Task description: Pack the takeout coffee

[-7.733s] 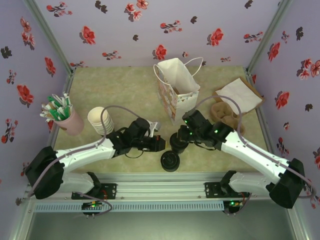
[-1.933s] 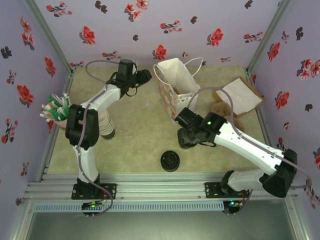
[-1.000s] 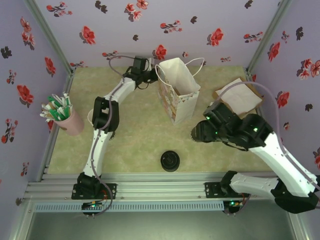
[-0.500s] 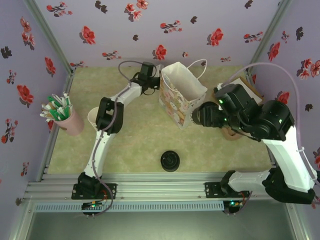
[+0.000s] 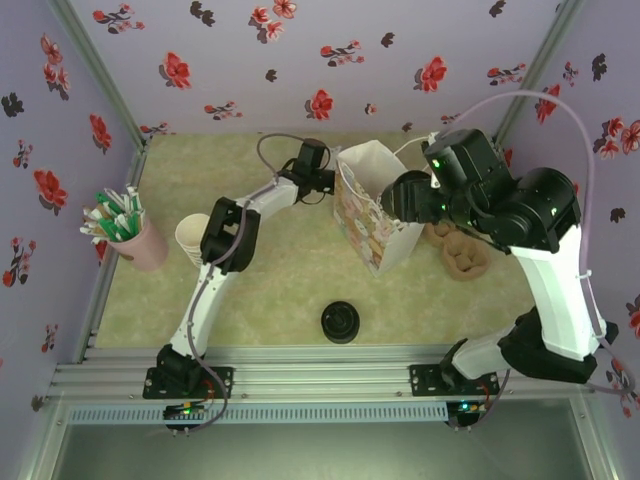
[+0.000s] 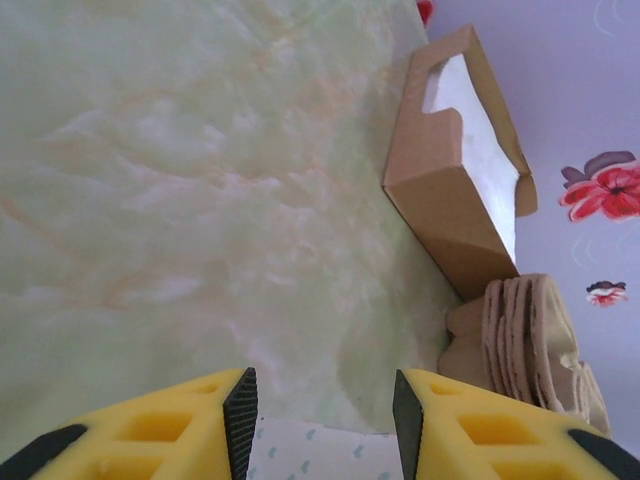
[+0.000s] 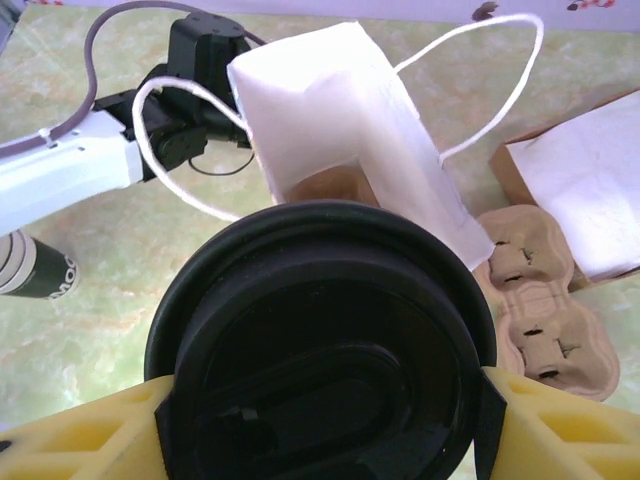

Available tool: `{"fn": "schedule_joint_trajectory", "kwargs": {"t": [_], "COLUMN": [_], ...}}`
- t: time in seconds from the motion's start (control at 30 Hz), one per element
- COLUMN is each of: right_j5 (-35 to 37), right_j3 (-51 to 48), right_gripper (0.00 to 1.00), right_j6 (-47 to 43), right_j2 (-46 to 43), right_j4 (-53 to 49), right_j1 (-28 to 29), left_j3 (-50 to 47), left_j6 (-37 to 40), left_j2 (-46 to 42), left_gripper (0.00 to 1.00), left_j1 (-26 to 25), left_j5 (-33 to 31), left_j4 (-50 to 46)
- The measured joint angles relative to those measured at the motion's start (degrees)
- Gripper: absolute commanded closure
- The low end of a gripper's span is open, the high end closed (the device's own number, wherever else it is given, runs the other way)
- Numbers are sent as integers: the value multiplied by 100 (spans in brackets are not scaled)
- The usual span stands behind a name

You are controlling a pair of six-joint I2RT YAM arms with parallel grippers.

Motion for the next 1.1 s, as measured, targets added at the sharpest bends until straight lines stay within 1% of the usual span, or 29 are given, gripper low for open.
{"fn": "schedule_joint_trajectory", "kwargs": {"t": [0.23, 0.43, 0.57, 0.83, 0.97, 1.1], "right_j5": [-59, -107, -133, -350, -367, -376], "right_j3": [72, -66, -326, -688, -894, -1113], "right_gripper": [32, 32, 32, 33, 33, 33], "right_j6": [-229, -341, -358, -463, -496, -509], "right_j2": [317, 363, 363, 420, 566, 763], "right_j4": [0, 0, 0, 0, 0, 0], "right_j1": [-570, -872, -988, -1069, -1075, -1130], "left_j3": [0, -4, -203, -839, -1032, -1543], "left_j6": [0, 0, -2, -24, -26, -92], "left_j2": [0, 0, -24, -267, -476, -826], "left_gripper": [57, 57, 56, 54, 53, 52], "left_j1": [-267, -435, -507, -450, -321, -109], "left_j5": [111, 203, 262, 319, 321, 321], "left_j4": [31, 66, 214, 363, 496, 809]}}
